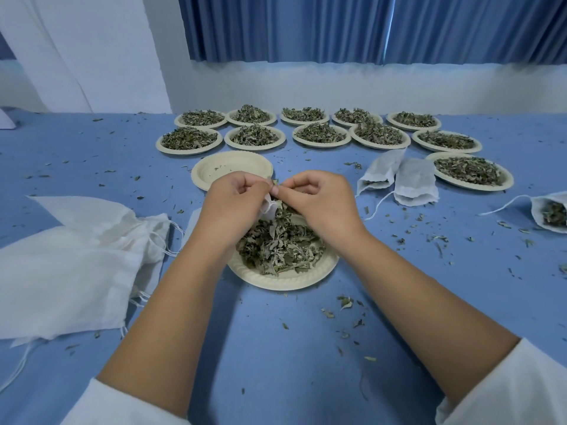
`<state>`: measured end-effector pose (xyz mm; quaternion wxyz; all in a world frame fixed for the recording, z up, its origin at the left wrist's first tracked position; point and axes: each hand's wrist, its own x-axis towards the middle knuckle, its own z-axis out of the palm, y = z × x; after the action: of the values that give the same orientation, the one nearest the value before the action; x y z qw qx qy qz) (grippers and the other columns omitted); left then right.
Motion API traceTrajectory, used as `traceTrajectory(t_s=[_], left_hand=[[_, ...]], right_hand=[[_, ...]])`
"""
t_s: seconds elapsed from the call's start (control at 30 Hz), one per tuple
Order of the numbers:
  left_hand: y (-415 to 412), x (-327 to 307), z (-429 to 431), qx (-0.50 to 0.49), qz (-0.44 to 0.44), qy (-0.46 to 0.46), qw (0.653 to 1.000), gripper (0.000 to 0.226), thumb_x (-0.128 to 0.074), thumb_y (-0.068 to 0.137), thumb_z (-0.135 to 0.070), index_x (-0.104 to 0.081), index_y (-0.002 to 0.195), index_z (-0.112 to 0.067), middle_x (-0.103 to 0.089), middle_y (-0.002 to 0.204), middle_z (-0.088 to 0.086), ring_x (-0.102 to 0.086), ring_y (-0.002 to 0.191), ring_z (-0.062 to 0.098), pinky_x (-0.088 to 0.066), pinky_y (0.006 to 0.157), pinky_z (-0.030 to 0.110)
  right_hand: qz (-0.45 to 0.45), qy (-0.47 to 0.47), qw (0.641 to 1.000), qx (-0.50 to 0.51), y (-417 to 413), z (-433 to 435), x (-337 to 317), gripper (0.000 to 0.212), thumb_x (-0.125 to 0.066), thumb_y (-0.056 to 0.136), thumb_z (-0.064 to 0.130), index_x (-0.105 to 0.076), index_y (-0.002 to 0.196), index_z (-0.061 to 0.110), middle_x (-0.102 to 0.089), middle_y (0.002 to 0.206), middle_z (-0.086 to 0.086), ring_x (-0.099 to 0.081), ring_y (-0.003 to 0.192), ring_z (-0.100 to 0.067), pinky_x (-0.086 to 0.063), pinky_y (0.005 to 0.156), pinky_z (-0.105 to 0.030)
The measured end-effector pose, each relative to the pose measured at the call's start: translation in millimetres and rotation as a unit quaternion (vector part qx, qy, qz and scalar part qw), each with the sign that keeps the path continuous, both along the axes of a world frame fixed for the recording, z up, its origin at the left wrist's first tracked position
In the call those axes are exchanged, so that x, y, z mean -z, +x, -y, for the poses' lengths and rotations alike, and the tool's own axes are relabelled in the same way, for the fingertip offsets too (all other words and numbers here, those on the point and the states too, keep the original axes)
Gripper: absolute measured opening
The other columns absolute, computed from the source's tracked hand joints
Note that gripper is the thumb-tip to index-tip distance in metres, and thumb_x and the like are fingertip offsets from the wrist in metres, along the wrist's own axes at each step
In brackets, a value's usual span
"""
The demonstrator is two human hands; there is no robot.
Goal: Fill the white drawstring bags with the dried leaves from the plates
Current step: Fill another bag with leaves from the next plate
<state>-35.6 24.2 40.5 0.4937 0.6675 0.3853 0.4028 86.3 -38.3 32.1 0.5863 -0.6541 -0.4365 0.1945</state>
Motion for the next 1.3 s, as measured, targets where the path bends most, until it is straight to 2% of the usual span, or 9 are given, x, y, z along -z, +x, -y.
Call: traceTrajectory(t_s=[0.17,0.27,0.37,0.5,0.63,0.77,0.9,1.07,1.3], left_hand=[[-1,1,-4,-0.016,0.021,-0.027,0.999,0.015,-0.059,0.092,-0.014,-0.066,0.078,-0.016,-0.051,0.046,-0.011,-0.037,0.035,0.001,-0.029,0.036,0.011],[-2,-1,-3,-0.006,0.034,-0.037,0.999,0.019,-0.054,0.094,-0.008,-0.065,0.080,-0.015,-0.046,0.040,-0.014,-0.033,0.032,-0.001,-0.027,0.035,0.009],[-3,-4,-1,0.011,0.042,-0.039,0.998,0.021,-0.050,0.096,-0.007,-0.062,0.080,-0.016,-0.040,0.037,-0.015,-0.030,0.031,0.000,-0.026,0.034,0.009],[-4,-8,2,0.032,0.057,-0.046,0.997,0.021,-0.050,0.098,-0.011,-0.060,0.081,-0.014,-0.036,0.039,-0.013,-0.029,0.031,0.000,-0.029,0.034,0.009],[-6,-8,3,0.059,0.088,-0.066,0.992,0.018,-0.051,0.100,-0.013,-0.060,0.084,-0.015,-0.031,0.046,-0.007,-0.025,0.034,0.003,-0.029,0.035,0.011],[-6,-8,1,0.060,0.079,-0.066,0.993,0.017,-0.051,0.099,-0.014,-0.060,0.085,-0.016,-0.031,0.042,-0.010,-0.025,0.033,0.003,-0.027,0.035,0.012],[-4,-7,3,0.027,0.046,-0.022,0.998,0.015,-0.054,0.097,-0.012,-0.062,0.085,-0.014,-0.044,0.039,-0.015,-0.036,0.031,-0.002,-0.030,0.035,0.009],[-2,-5,6,0.019,0.006,0.048,0.999,0.013,-0.057,0.095,-0.012,-0.065,0.086,-0.015,-0.057,0.066,0.001,-0.052,0.045,-0.005,-0.040,0.045,0.007],[2,4,9,0.111,-0.081,0.104,0.985,0.009,-0.060,0.094,-0.021,-0.065,0.087,-0.019,-0.061,0.071,-0.005,-0.056,0.061,0.008,-0.045,0.061,0.016]], right_hand=[[-0.022,-0.037,0.998,-0.049,4,-6,4,0.017,-0.064,0.089,0.023,-0.077,0.084,0.014,-0.074,0.080,-0.010,-0.066,0.071,-0.023,-0.059,0.080,-0.038],[-0.048,-0.034,0.996,-0.062,7,-7,5,0.014,-0.070,0.087,0.017,-0.078,0.088,0.029,-0.076,0.093,0.007,-0.072,0.091,-0.018,-0.058,0.088,-0.040],[-0.106,-0.009,0.990,-0.088,11,-6,4,0.020,-0.078,0.082,0.012,-0.076,0.093,0.028,-0.070,0.089,0.005,-0.068,0.075,-0.004,-0.057,0.072,-0.023],[-0.224,-0.026,0.969,-0.101,14,-6,2,0.036,-0.083,0.075,0.009,-0.066,0.105,0.018,-0.072,0.077,0.002,-0.063,0.056,-0.007,-0.054,0.061,-0.020],[-0.284,-0.069,0.945,-0.146,15,-8,2,0.033,-0.080,0.078,0.018,-0.068,0.107,0.009,-0.074,0.099,-0.008,-0.071,0.093,-0.018,-0.059,0.081,-0.031],[-0.386,-0.063,0.895,-0.216,12,-7,1,0.014,-0.072,0.084,0.010,-0.070,0.095,0.002,-0.075,0.088,-0.008,-0.073,0.084,-0.017,-0.058,0.066,-0.023],[-0.372,-0.067,0.908,-0.179,12,-7,2,0.007,-0.074,0.082,0.007,-0.069,0.087,0.006,-0.074,0.075,-0.003,-0.073,0.072,-0.012,-0.056,0.060,-0.019],[-0.290,-0.084,0.946,-0.115,14,-8,5,0.014,-0.079,0.078,0.009,-0.067,0.084,0.011,-0.074,0.077,0.000,-0.072,0.070,-0.007,-0.055,0.058,-0.019],[-0.125,-0.121,0.984,-0.025,16,-8,12,0.013,-0.074,0.081,0.015,-0.062,0.075,0.017,-0.063,0.072,0.000,-0.062,0.070,-0.014,-0.054,0.065,-0.028]])
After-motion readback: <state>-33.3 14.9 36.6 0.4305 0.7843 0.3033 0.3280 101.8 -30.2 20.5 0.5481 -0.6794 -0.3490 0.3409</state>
